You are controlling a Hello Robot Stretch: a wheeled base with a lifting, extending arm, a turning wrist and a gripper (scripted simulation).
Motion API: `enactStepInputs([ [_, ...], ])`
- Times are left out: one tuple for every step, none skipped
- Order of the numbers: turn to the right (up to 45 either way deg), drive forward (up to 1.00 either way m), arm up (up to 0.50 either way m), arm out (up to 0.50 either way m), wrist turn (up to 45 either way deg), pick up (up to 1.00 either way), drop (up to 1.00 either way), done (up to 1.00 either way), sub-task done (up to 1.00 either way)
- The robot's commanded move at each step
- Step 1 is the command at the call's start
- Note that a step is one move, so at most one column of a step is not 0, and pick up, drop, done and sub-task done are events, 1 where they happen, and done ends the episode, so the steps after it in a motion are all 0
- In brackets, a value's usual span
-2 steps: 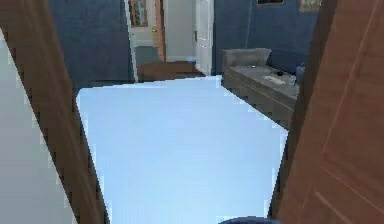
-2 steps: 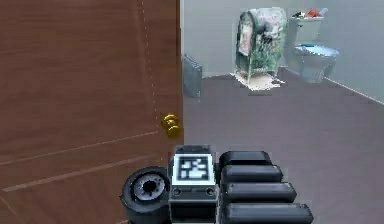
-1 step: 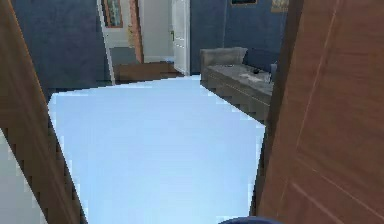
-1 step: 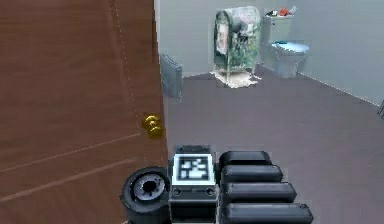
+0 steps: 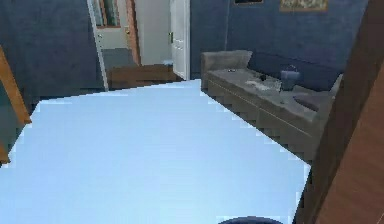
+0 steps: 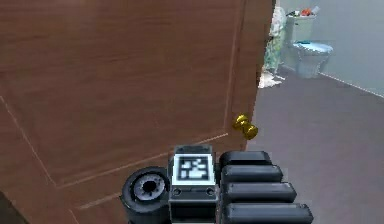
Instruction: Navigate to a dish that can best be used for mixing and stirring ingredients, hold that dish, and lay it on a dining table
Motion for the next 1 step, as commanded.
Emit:
enactStepInputs([
  [-21.0,0.0,0.0,0.0,0.0,0.0,0.0,0.0,0.0],
])
